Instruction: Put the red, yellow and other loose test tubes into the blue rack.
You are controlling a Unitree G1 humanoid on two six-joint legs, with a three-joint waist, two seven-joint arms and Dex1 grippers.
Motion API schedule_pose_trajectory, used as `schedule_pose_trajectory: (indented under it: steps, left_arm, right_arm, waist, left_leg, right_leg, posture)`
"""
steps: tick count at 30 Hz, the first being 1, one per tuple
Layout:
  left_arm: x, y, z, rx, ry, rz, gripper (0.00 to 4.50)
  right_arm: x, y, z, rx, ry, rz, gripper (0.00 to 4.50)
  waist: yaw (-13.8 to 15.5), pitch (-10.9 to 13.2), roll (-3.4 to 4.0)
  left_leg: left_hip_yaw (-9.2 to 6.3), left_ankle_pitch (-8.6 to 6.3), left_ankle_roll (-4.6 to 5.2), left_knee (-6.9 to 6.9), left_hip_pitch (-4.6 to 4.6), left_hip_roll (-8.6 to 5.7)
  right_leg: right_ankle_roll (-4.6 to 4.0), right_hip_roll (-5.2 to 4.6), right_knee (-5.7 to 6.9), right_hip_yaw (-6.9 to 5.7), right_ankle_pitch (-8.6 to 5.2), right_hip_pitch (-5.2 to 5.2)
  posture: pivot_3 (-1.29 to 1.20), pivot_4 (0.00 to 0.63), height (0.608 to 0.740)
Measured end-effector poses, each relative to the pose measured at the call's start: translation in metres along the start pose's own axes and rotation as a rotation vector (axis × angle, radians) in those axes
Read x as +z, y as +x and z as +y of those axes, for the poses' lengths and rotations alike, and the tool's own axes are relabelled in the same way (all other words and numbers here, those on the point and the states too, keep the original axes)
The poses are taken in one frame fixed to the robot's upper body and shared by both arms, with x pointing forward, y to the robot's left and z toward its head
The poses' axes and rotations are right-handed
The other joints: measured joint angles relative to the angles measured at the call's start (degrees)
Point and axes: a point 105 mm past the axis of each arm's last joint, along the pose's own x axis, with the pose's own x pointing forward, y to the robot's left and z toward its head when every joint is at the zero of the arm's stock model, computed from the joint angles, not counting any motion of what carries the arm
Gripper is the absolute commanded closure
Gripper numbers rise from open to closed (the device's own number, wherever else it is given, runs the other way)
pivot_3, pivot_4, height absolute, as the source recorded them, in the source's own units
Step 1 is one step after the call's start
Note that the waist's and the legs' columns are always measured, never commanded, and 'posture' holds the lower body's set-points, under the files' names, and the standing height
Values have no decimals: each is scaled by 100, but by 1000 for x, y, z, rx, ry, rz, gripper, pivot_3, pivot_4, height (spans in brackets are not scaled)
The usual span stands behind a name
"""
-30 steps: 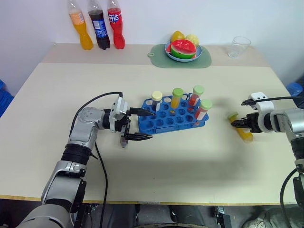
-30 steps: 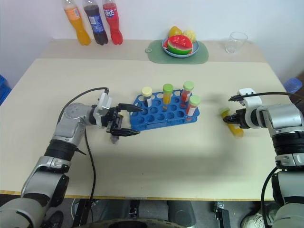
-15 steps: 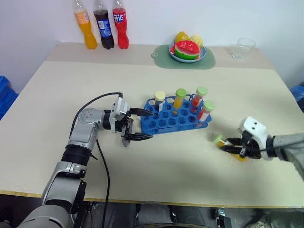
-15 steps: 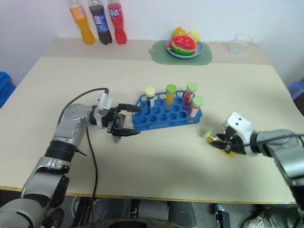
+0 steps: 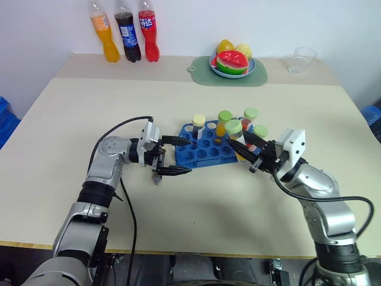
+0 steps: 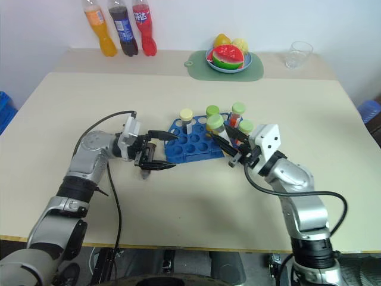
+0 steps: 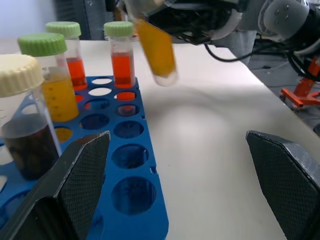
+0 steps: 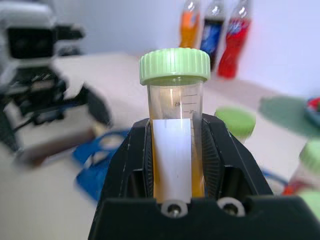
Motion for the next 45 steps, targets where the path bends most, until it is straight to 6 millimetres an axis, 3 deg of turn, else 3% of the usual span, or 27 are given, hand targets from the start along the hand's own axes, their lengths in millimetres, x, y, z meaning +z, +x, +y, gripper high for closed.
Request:
schedule_pose_trajectory:
  steps: [13, 21, 31, 45]
  left_arm:
    - [-3, -4, 0, 50, -30, -10, 0]
    - [-1, -4, 1, 57, -30, -7, 0]
    - [1, -7, 0, 71, -28, -19, 0]
    - [2, -8, 1, 79, -27, -26, 0]
  right_arm:
    - [-31, 15, -2, -136, -4, -53, 3672]
    - [-35, 19, -8, -178, -30, -97, 3672]
    - [-42, 27, 6, -154, -8, -111, 3672]
    - [-49, 26, 3, -202, 17, -108, 3672]
  waist:
    - [-23, 0, 1]
    - [-22, 0, 1]
    - [-25, 0, 1]
    - [-25, 0, 1]
  left_leg:
    - [3, 0, 0, 0, 1, 1]
    - [3, 0, 0, 0, 3, 1]
    - [2, 0, -1, 0, 6, 1]
    - [3, 0, -1, 0, 6, 1]
  right_leg:
    - [0, 1, 3, 0, 0, 0]
    - [0, 1, 3, 0, 0, 2]
    - [-1, 1, 7, 0, 0, 3]
    - [-1, 1, 7, 0, 0, 4]
  posture:
    - [0, 150, 740]
    - [0, 150, 740]
    - [0, 150, 740]
    - [0, 150, 740]
